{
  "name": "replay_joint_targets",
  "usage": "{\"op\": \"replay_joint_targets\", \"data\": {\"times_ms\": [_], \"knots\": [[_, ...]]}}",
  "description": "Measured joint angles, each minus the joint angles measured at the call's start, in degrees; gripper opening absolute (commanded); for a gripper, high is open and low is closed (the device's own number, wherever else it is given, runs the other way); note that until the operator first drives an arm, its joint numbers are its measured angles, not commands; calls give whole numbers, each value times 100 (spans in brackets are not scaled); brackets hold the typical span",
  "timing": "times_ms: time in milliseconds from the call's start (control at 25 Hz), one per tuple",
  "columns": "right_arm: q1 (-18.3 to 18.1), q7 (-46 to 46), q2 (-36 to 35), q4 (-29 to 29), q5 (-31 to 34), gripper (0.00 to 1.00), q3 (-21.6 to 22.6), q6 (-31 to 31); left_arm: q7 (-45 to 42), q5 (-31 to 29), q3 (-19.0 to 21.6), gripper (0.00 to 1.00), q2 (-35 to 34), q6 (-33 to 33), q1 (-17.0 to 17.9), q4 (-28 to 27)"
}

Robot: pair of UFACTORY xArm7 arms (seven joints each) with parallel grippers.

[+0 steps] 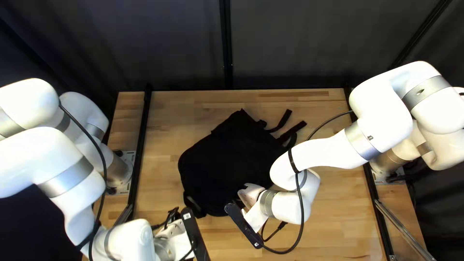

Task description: Remove a lunch box from a kids backpack

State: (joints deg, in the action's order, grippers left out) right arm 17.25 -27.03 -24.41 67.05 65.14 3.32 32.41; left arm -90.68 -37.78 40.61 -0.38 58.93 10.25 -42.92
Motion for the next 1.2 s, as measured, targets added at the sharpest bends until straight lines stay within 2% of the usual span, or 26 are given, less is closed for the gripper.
{"op": "replay_joint_targets", "data": {"times_ms": [200, 360, 560, 640, 840, 920, 960, 1000, 1040, 1080, 1200], "knots": [[-31, -8, -36, 7, 62, 0, -33, -79, -43, -153, -148, 100, -189, -475, -137, 364], [-9, -84, -12, -52, 119, 0, -40, -93, -237, -460, -246, 100, 16, -727, -238, 397], [31, -189, 15, -125, 191, 0, -46, -104, -276, -520, -284, 100, 22, -839, -276, 425], [33, -191, 4, -119, 201, 0, -46, -110, -253, -502, -296, 94, -21, -862, -286, 451], [34, -223, -10, -141, 254, 0, -58, -147, -238, -551, -329, 88, -22, -893, -318, 429], [46, -275, 2, -182, 304, 0, -68, -163, -280, -638, -347, 77, 51, -912, -336, 392], [51, -296, 5, -196, 325, 0, -72, -169, -316, -690, -358, 60, 95, -929, -344, 378], [54, -310, 6, -204, 339, 0, -76, -173, -352, -737, -369, 25, 135, -953, -352, 372], [57, -322, 5, -211, 351, 0, -78, -178, -383, -775, -378, 17, 166, -976, -359, 370], [59, -337, 2, -216, 364, 0, -82, -184, -425, -815, -387, 3, 195, -1004, -365, 371], [62, -370, -10, -227, 399, 0, -92, -207, -528, -902, -412, 0, 267, -1073, -381, 379]]}}
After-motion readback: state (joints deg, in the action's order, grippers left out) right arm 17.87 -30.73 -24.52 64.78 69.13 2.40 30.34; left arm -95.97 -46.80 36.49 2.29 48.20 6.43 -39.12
